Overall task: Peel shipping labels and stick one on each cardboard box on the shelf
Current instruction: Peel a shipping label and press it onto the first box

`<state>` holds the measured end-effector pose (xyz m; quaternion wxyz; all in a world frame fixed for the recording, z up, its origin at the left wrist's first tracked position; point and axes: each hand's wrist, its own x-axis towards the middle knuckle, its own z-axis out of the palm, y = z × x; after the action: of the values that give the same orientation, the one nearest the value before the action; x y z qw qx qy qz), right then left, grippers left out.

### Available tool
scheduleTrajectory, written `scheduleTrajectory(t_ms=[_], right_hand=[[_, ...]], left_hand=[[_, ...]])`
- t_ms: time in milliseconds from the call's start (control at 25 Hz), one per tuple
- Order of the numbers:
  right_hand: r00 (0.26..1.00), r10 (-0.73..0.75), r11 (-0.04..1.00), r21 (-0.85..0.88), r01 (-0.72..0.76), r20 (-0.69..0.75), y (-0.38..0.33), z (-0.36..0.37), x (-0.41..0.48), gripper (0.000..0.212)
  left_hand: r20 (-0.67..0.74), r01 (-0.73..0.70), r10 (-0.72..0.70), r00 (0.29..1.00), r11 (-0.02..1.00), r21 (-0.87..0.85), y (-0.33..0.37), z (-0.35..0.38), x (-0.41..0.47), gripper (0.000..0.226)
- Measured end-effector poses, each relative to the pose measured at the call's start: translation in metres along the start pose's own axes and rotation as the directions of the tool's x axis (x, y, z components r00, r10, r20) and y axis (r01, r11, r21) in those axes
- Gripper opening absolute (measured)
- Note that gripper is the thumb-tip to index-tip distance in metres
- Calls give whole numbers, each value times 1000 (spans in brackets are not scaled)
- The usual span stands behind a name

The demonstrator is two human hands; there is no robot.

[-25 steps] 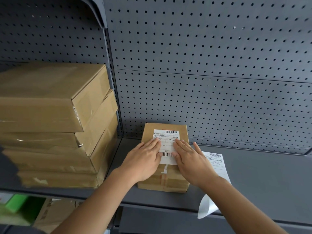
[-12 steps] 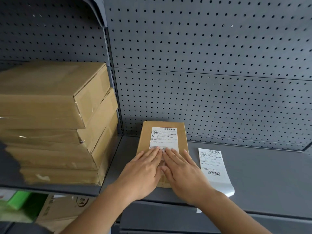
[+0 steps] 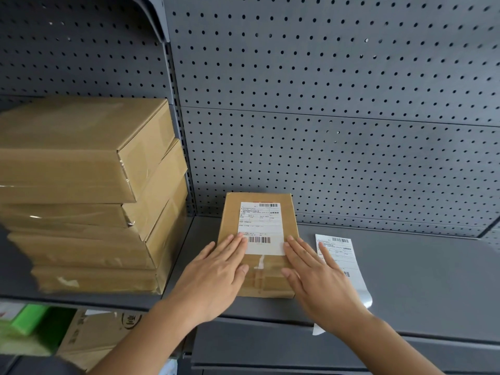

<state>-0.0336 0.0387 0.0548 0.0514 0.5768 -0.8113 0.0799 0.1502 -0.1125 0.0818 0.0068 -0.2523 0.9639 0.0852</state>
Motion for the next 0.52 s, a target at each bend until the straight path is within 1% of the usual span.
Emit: scheduleTrajectory(t_ms=[160,240,320,400,440,480,520], right_hand=[[1000,9,999,46,-10,9,4,-2,-1,79],[999,18,995,93,-21,27,1,-4,-1,76],[996,51,972,225,-66,71,-2,-9,-2,67],[985,144,894,414,-171,97,-5,-15,-2,60],[974,203,832,505,-227,103,-4,-17,0,59],[954,269,752,591,-293,131,-3,-18,3,60],[925,329,646,669,-368,191,-1,-19,8,61]], left_hand=[[-2,11,-11,1000,998,-62,1,0,0,80],[1,15,-15,1000,997,-81,-1,1,-1,78],[-7,49,-50,999,989,-142,-5,2,-2,71],[-37,109,-123,992,957,-268,-11,6,-4,68],[-62,144,-179,982,919,-367,-15,9,-4,69],[-71,185,-250,966,852,-489,-18,12,-3,71],[-44,231,-327,944,749,-621,-19,12,-2,73]])
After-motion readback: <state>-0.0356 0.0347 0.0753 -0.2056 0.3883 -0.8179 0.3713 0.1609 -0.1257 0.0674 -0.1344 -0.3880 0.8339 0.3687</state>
